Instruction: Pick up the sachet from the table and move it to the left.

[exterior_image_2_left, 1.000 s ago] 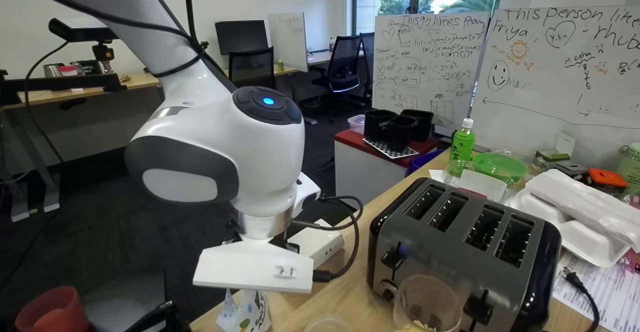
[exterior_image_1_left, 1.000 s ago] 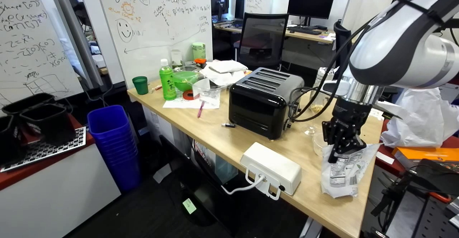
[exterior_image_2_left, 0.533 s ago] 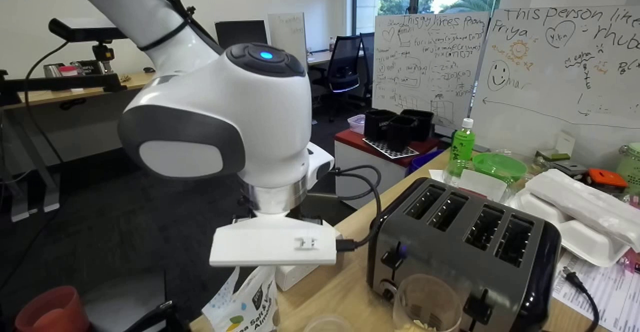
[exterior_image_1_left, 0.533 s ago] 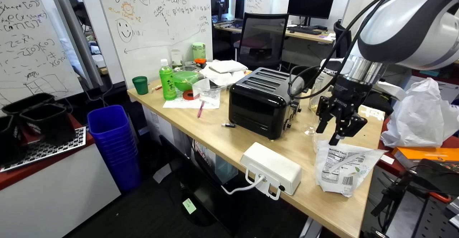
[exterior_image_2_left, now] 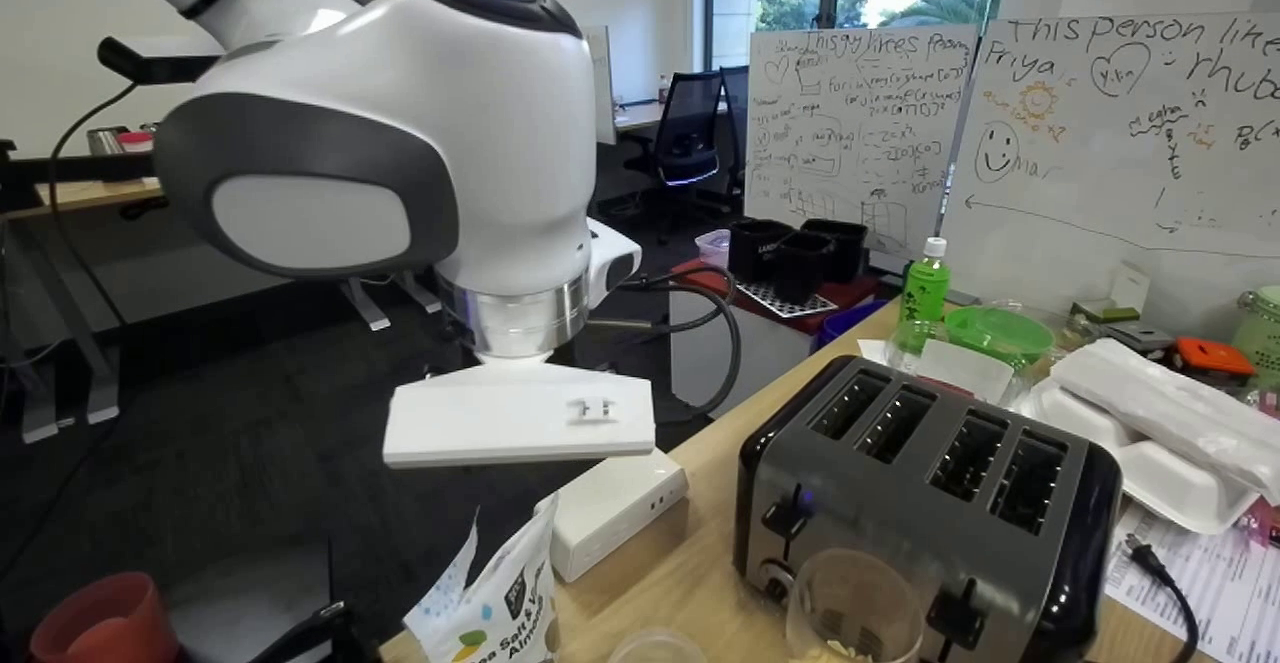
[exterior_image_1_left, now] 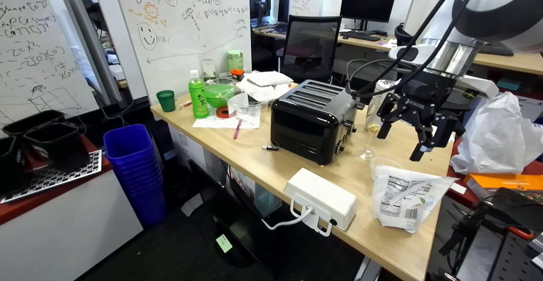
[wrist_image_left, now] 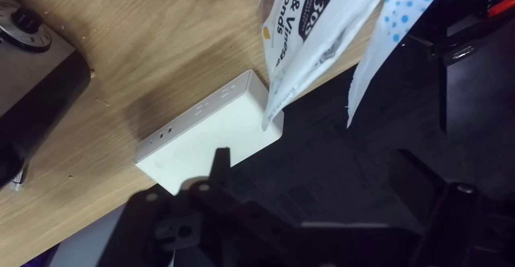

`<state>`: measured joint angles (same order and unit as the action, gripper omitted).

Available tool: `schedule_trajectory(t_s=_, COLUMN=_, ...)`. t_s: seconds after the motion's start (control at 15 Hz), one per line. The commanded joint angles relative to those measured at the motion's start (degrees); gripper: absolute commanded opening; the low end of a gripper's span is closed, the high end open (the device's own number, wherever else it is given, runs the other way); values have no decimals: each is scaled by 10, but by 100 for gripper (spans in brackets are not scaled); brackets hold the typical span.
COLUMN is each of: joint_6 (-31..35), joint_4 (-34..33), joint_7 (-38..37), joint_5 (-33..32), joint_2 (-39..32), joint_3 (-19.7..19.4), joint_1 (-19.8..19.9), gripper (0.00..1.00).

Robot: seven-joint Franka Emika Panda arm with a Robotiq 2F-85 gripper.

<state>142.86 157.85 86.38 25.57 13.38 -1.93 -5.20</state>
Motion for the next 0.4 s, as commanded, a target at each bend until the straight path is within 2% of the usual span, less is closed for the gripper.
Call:
schedule_trajectory(t_s=0.0, joint_6=1, joint_4=0, joint_7=-3, joint_5=-4, joint_2=-2, joint_3=-10, joint_1=-10, gripper=100)
schedule_trajectory(t_s=0.33, joint_6=1, joint_4=0, joint_7=-3, joint_5=-4, joint_2=-7, joint_3=-10, joint_1=-9, gripper=100)
